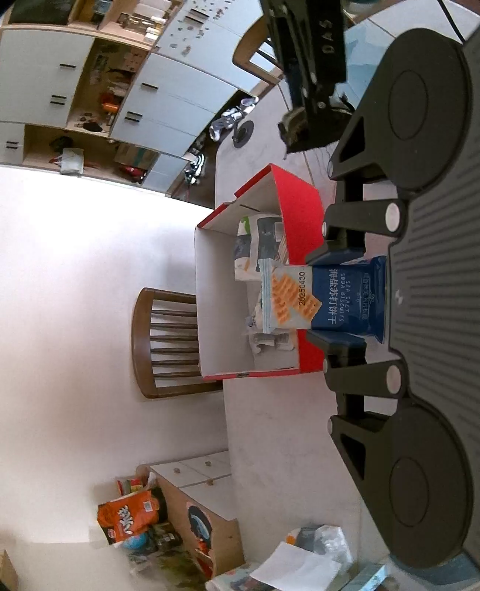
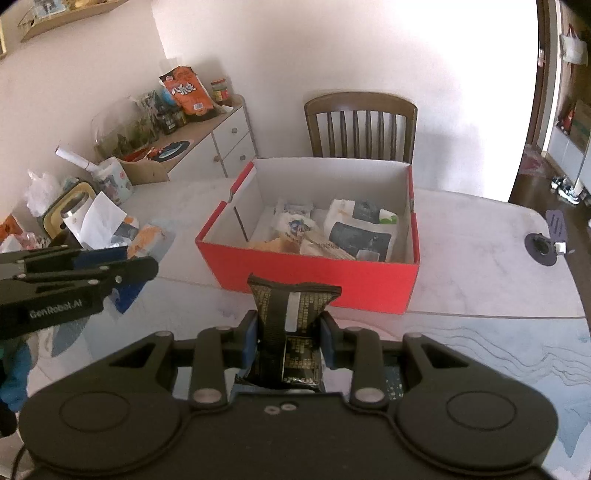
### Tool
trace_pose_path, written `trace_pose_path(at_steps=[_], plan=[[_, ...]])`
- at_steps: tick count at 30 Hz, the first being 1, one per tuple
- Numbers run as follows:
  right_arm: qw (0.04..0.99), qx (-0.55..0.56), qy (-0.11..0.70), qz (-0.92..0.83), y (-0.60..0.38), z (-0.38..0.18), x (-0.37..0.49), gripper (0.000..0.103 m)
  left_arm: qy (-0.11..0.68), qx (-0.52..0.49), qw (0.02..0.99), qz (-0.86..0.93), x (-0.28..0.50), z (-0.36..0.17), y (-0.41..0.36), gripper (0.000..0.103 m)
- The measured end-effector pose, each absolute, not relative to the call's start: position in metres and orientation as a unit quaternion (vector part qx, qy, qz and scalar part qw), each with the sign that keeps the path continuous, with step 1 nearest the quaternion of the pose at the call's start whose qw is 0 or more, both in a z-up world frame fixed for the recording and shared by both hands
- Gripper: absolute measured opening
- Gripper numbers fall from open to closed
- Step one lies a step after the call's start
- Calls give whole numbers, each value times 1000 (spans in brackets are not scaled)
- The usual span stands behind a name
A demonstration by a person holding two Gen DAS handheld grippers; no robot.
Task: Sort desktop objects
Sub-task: 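Lift both packets with both grippers and carry them over the red box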
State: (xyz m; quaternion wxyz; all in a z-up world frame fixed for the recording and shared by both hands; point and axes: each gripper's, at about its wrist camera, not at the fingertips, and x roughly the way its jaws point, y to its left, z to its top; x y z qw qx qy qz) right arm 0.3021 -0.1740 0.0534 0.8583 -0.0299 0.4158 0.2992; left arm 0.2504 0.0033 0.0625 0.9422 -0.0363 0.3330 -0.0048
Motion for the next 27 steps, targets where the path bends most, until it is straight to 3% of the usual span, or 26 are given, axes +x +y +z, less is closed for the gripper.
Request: trace_pose_path(at_steps=[27], plan=[[863,-44,405,300,-166,61,395,33,371,-13,928,-7,350,57,8,35]])
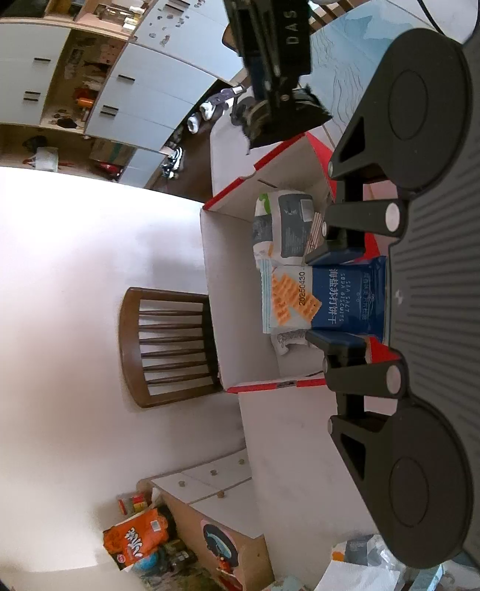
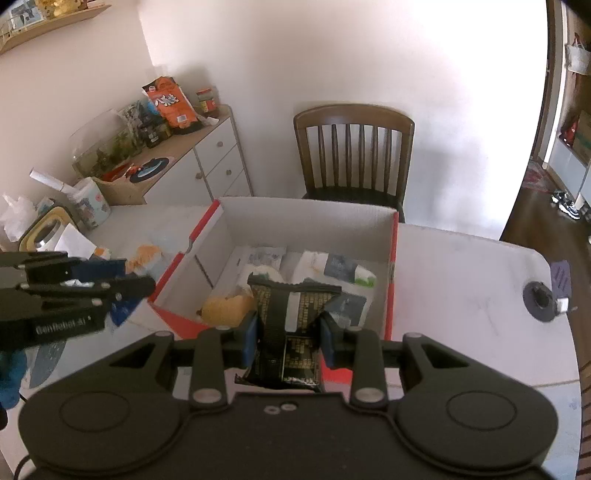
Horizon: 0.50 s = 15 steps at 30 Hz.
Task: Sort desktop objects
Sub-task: 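Lift both packets with both grippers and carry them over the red box, then lower packets into the box and open left gripper while right gripper releases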
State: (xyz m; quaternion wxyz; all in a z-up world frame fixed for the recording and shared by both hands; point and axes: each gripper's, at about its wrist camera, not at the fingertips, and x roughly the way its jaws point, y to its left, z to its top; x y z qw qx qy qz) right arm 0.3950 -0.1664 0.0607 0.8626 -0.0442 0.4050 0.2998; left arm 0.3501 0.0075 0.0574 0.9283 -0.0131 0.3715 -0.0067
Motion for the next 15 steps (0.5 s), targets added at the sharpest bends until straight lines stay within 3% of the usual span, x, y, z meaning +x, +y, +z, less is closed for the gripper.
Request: trace_pose_path(at_steps=[15], plan=[[859,-51,411,300,-139,36,445,33,409,-10,912,-7,406,31,15,35]])
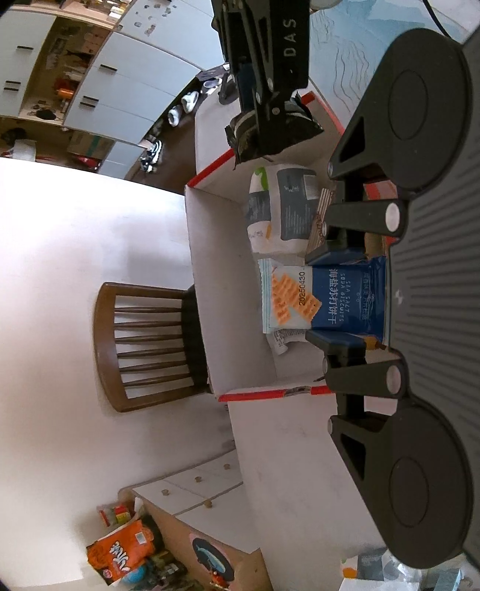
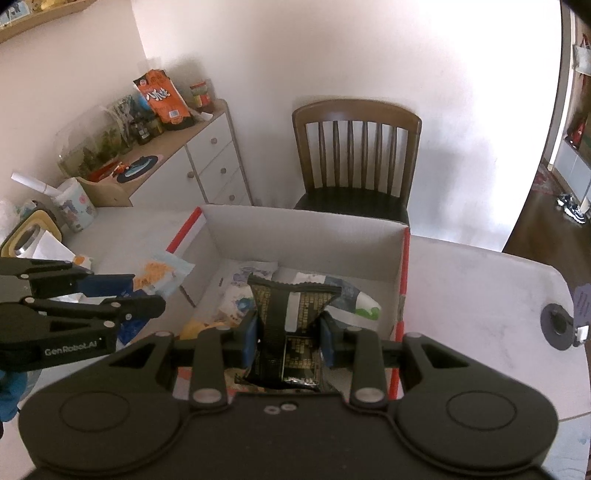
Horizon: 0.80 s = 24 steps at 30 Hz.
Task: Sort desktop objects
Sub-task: 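Lower packets into the box and open left gripper while right gripper releases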
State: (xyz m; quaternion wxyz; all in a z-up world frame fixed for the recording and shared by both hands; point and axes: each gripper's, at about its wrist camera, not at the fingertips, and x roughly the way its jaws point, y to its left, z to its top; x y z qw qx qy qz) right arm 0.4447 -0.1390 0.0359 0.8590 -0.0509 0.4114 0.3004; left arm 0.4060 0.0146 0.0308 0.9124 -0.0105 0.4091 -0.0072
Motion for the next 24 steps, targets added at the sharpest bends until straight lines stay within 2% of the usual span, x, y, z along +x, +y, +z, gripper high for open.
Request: trace_pose_path(at_steps=[24], plan=[[844,-79,452,279,-119,-29,473,34,463,17,886,-9,451,-23,9,35]])
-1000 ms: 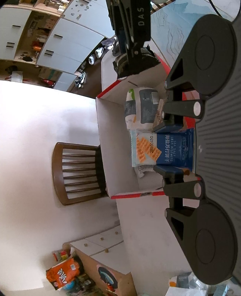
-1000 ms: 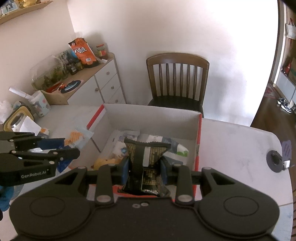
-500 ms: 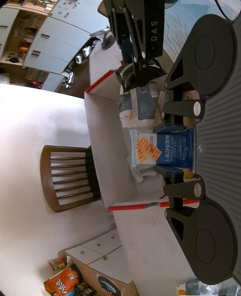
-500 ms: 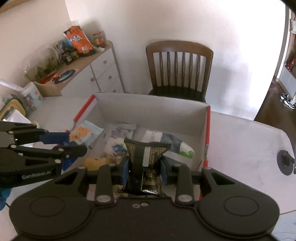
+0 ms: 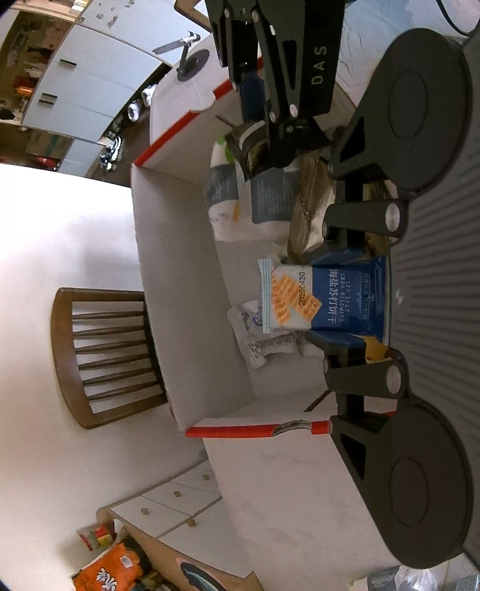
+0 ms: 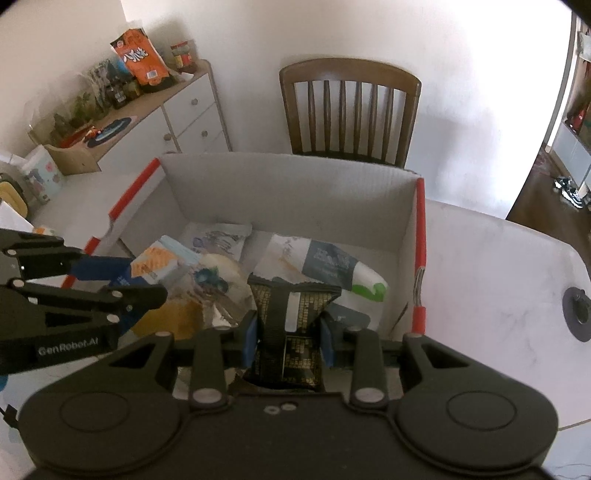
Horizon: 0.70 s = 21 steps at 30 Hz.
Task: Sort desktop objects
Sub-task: 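Lower packets into the box and open left gripper while right gripper releases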
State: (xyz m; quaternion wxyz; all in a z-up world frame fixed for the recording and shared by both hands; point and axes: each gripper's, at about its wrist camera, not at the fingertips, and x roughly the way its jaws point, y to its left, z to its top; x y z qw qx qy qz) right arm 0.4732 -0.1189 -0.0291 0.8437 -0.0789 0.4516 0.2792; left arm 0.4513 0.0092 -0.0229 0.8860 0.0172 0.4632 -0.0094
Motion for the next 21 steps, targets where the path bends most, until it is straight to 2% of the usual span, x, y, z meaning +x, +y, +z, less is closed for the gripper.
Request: trace_pose_path(at_steps=[21], plan=[[836,-89,464,278,-114,-50,478,37,488,9,873,-7,457,-46,15,36]])
